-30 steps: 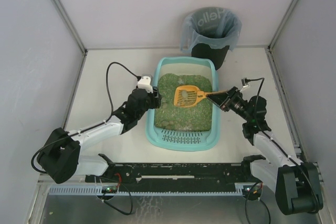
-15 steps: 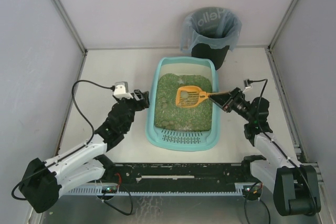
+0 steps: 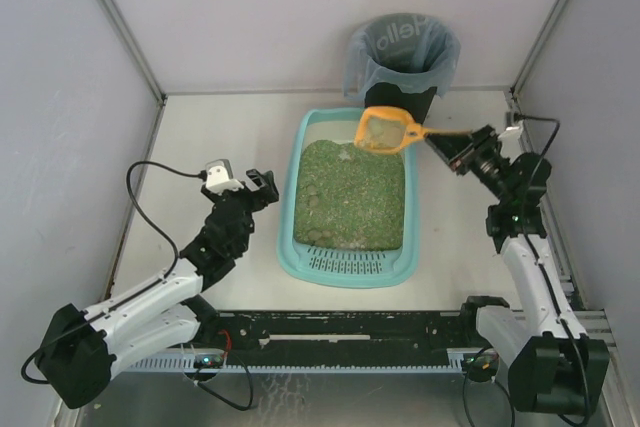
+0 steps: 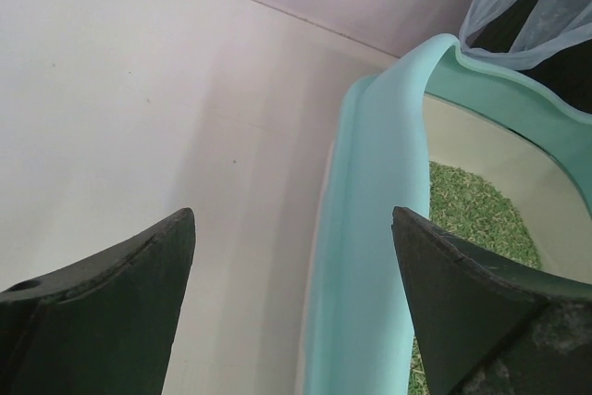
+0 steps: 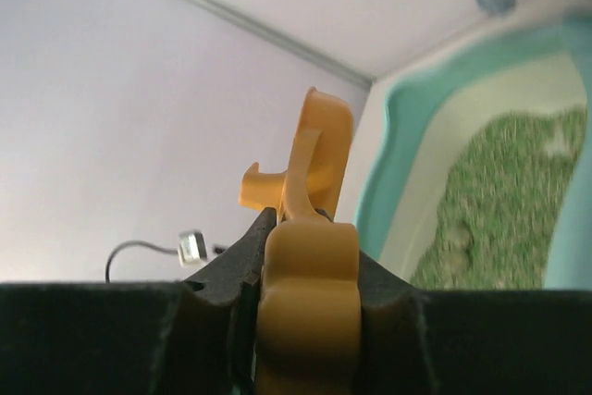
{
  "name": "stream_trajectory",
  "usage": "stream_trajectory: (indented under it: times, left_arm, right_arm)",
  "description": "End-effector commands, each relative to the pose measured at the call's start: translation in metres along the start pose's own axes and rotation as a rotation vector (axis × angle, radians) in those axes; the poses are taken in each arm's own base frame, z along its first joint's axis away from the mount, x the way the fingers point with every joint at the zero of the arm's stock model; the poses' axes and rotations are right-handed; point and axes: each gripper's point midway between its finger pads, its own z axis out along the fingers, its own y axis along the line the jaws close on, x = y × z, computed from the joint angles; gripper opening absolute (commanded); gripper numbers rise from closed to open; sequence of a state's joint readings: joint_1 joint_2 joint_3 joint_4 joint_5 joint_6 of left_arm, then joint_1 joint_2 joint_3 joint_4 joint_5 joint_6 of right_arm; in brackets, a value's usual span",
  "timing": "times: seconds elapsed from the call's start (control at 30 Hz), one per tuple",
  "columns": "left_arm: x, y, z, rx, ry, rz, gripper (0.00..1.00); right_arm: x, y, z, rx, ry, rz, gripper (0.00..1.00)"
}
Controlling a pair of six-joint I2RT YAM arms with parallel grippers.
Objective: Clean the litter box
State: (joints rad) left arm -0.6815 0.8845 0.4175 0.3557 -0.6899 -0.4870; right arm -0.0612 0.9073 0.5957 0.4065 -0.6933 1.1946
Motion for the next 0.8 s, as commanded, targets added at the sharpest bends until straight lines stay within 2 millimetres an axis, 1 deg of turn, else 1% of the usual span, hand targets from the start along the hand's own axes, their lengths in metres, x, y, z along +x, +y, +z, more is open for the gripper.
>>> stream_trajectory:
  times: [0.0,0.17,0.2,0.3,0.4,0.43,0.5,0.53,0.6,0.63,0.73,0.77]
  left_arm:
    - [-0.005,0.0,0.003,-0.024,-0.025,-0.019,0.91]
    - [-0.005,0.0,0.004,-0.029,-0.017,-0.004,0.92]
    - [-0.006,0.0,0.004,-0.028,-0.018,-0.004,0.92]
    - [-0.007,-0.002,0.003,-0.018,-0.017,-0.003,0.92]
    - [-0.008,-0.003,0.004,-0.017,-0.016,0.007,0.92]
    - [-0.008,-0.003,0.003,-0.018,-0.014,0.011,0.92]
    - [-0.008,-0.005,0.003,-0.008,-0.011,0.018,0.92]
    - [-0.007,-0.005,0.004,-0.002,-0.008,0.023,0.92]
    - [-0.006,-0.006,0.004,0.0,-0.004,0.032,0.91]
    - [-0.006,-0.007,0.005,0.001,-0.002,0.035,0.91]
    - [-0.004,-0.009,0.006,0.006,0.007,0.042,0.91]
    - [-0.005,-0.009,0.006,0.007,0.008,0.044,0.91]
  right_arm:
    - [-0.063,0.039,0.012,0.002,-0.155,-0.045,0.0]
    - [-0.13,0.052,0.032,0.054,-0.336,-0.078,0.0]
    - [-0.143,0.053,0.037,0.068,-0.37,-0.095,0.0]
    - [-0.177,0.051,0.051,0.123,-0.435,-0.165,0.0]
    - [-0.206,0.052,0.069,0.159,-0.463,-0.249,0.0]
    - [-0.213,0.047,0.075,0.182,-0.465,-0.276,0.0]
    - [-0.226,0.047,0.088,0.21,-0.466,-0.358,0.0]
    - [-0.231,0.043,0.096,0.235,-0.449,-0.398,0.0]
    - [-0.238,0.041,0.112,0.295,-0.409,-0.493,0.0]
    - [-0.238,0.037,0.122,0.324,-0.374,-0.552,0.0]
    - [-0.242,0.033,0.141,0.421,-0.327,-0.738,0.0]
    - [-0.237,0.035,0.148,0.441,-0.313,-0.802,0.0]
